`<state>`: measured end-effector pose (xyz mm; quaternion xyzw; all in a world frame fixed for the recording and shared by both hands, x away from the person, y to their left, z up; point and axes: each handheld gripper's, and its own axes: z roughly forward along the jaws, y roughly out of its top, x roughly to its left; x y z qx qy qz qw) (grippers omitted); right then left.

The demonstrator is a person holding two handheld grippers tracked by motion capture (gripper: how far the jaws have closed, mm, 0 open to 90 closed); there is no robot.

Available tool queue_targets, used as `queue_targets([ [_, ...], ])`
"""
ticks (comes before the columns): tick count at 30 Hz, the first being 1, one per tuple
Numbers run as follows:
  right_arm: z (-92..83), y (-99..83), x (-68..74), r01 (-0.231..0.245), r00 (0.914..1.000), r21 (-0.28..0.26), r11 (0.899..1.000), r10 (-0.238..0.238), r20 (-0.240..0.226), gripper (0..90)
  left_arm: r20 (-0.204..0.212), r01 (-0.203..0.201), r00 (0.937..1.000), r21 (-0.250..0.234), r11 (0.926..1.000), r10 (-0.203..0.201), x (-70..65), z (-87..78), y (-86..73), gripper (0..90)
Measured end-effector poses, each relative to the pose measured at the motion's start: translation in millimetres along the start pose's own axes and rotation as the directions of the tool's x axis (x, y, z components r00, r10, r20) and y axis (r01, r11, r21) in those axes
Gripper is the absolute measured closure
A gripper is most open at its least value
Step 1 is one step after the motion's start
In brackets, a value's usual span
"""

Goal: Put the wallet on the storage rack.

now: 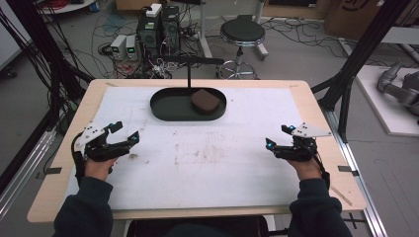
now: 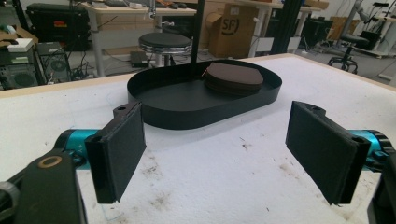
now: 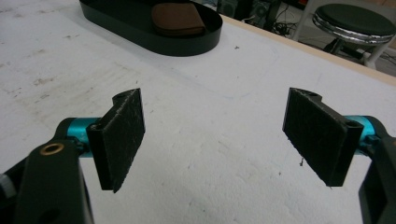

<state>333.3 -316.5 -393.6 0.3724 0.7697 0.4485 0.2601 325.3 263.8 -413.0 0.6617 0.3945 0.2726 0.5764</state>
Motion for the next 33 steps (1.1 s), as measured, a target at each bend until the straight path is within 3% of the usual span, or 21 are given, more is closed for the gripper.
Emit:
queue_targets([
  [21, 1.9, -8.8, -3.2, 0.017, 0.9989, 0.034, 0.999, -0.018, 0.044, 21.3, -0.006, -0.017, 0.9998, 0.011, 0.9998, 0.017, -0.4, -1.9, -2.7, 19.8],
  [33, 1.9, -11.7, -11.0, -0.006, 0.9967, 0.045, 0.999, 0.002, 0.081, 21.4, -0.007, -0.001, 1.0, 0.013, 0.9999, 0.001, 1.1, 1.6, -3.9, 20.1],
])
